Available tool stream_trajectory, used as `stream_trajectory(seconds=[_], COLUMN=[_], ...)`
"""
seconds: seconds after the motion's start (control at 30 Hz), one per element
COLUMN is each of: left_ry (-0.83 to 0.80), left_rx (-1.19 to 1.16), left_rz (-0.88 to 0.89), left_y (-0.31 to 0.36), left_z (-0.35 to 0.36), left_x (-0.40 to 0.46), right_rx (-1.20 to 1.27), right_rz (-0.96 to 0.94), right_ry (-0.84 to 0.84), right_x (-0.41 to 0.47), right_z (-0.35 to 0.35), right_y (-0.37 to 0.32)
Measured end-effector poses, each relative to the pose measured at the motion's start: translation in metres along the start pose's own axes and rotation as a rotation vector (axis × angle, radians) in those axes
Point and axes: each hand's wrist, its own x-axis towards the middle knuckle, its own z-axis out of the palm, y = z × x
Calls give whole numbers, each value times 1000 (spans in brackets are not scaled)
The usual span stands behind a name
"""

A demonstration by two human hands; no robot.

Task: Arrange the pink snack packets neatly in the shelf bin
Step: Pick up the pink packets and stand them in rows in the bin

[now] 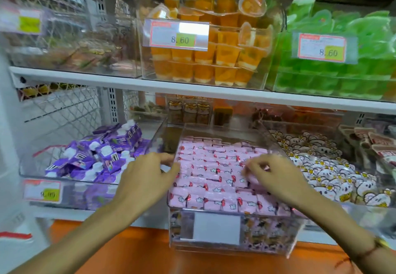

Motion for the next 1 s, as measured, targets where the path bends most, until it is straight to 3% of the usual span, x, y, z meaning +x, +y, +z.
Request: stream_trajectory(seconds=[0.07, 0.23, 0.4, 0.47, 0.53, 0.6, 0.63, 0.7, 0.77, 1.0], left_ry=[23, -53, -149, -149, -116, -95, -92, -93, -100, -121], left_rx=[-40, -155, -402, -446, -474, -479, -480, -476, -469, -462], left_rz=[6, -19, -13, -40, -64, -82, -91, -106, -113, -122], left_y=[4, 5, -6, -6, -5, -3, -2, -2, -3, -5], left_z=[-2, 14, 12, 10, 12, 15, 15, 14, 14, 12], left_x=[10, 23, 21, 21, 19, 19, 19, 19, 18, 20], right_rx=[-128, -336, -400, -561, -630, -461, -344, -180, -187, -51], right_rz=[25, 337, 459, 377, 198, 27, -15, -38, -57, 45], right_ry=[20, -301, -578, -536, -264, -36, -28, -178, -302, -295], right_x=[26, 70, 94, 100, 108, 119, 127, 142, 152, 171], right_z=[7, 33, 20, 17, 29, 50, 59, 74, 86, 92], right_y=[7, 33, 26, 7, -13, -36, -48, -63, -67, -57])
